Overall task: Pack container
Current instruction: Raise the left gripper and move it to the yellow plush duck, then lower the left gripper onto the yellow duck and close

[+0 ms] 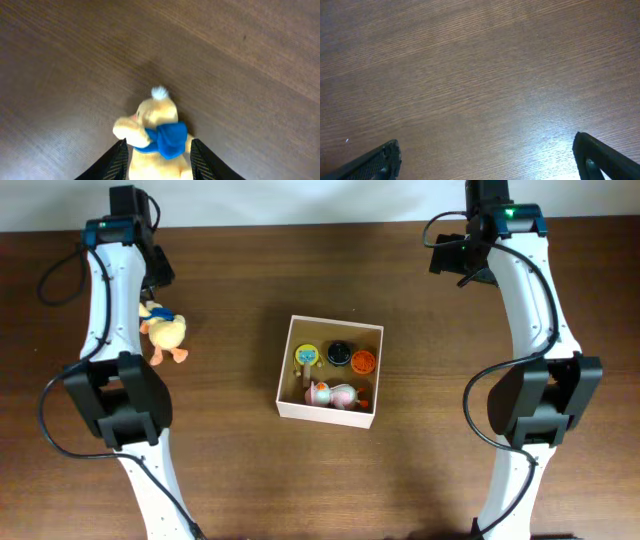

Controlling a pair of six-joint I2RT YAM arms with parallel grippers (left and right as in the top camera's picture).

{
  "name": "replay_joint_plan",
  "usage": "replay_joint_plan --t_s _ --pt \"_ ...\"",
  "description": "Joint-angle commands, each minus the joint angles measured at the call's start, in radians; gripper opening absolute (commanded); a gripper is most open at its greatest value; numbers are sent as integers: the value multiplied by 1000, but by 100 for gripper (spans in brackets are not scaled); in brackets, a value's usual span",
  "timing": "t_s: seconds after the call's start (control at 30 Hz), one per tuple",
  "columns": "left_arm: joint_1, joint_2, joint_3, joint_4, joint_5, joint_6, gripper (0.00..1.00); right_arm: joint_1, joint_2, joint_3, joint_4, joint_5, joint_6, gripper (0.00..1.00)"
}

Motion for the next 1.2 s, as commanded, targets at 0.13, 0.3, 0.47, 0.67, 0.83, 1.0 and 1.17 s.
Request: replay_joint_plan --t_s 0.13,0.3,0.47,0.67,0.83,1.0,1.17 --pt "8 9 -101 92 -3 12 42 -3 4 -5 0 2 9 99" --pt "34 9 -137 114 -14 11 42 -3 4 -5 0 2 9 99" --pt "74 9 -159 106 0 12 43 -3 4 -5 0 2 9 99" --pt "91 9 -203 109 1 12 43 -3 4 -5 0 2 9 99" --pt "90 9 -239 121 54 13 43 -3 4 -5 0 2 9 99" --pt "90 9 -241 121 69 13 42 -3 4 -5 0 2 9 99" --pt "90 9 -241 110 69 12 2 -3 4 -5 0 2 9 99"
